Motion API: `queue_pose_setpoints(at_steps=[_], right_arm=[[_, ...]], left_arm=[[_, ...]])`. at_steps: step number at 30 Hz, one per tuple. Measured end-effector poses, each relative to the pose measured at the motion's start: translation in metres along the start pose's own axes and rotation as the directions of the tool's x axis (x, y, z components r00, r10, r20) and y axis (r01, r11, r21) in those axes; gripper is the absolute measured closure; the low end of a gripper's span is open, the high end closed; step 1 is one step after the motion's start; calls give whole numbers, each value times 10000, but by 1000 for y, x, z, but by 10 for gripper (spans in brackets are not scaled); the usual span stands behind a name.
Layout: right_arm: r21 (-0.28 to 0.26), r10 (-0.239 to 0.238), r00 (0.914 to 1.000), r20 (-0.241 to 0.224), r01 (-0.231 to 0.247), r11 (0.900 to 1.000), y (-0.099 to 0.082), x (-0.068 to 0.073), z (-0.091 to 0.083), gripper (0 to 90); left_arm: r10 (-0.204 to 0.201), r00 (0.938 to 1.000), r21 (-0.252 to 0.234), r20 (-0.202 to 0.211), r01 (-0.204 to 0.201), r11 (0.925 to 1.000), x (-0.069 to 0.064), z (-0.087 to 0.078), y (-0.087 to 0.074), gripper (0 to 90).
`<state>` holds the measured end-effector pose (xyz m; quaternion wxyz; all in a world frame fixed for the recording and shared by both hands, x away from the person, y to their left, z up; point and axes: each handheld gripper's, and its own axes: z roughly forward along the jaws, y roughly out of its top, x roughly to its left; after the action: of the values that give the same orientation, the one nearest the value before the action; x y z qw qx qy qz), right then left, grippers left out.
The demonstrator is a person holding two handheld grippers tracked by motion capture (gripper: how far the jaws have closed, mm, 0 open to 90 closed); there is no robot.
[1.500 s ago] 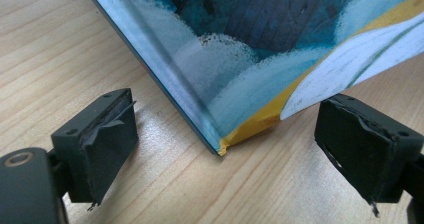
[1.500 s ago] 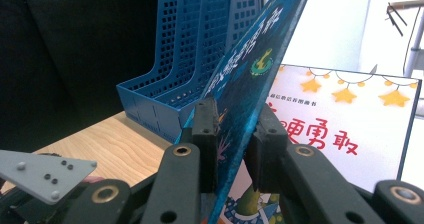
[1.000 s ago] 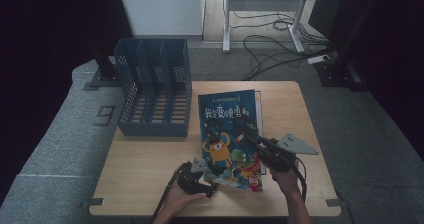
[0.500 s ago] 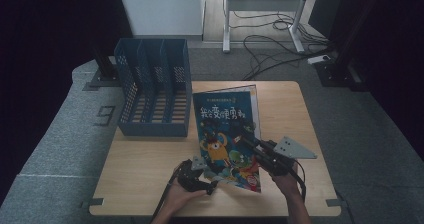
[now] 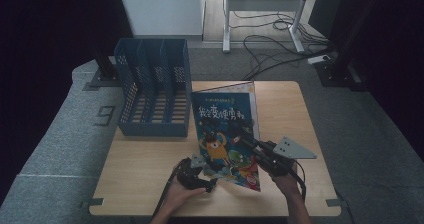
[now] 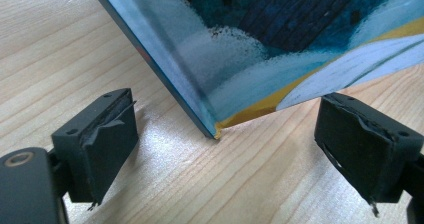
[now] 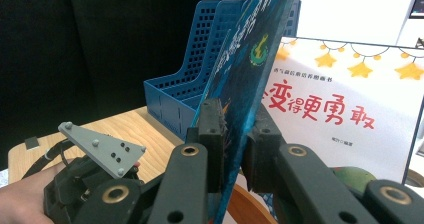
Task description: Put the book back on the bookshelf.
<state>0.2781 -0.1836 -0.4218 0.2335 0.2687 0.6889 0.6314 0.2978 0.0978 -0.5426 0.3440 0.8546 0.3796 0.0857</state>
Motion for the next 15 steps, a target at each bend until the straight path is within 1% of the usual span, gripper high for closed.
queue_pose_setpoints(at_steps=[9, 15], right_arm=[[29, -308, 9994, -129, 308, 9995, 0, 4, 1, 800], [117, -375, 9992, -159, 376, 9992, -1, 4, 2, 800]], left_arm=[[-37, 9998, -51, -209, 36, 10000, 5, 1, 1, 99], [-92, 9992, -109, -377, 88, 9999, 8, 2, 1, 99]])
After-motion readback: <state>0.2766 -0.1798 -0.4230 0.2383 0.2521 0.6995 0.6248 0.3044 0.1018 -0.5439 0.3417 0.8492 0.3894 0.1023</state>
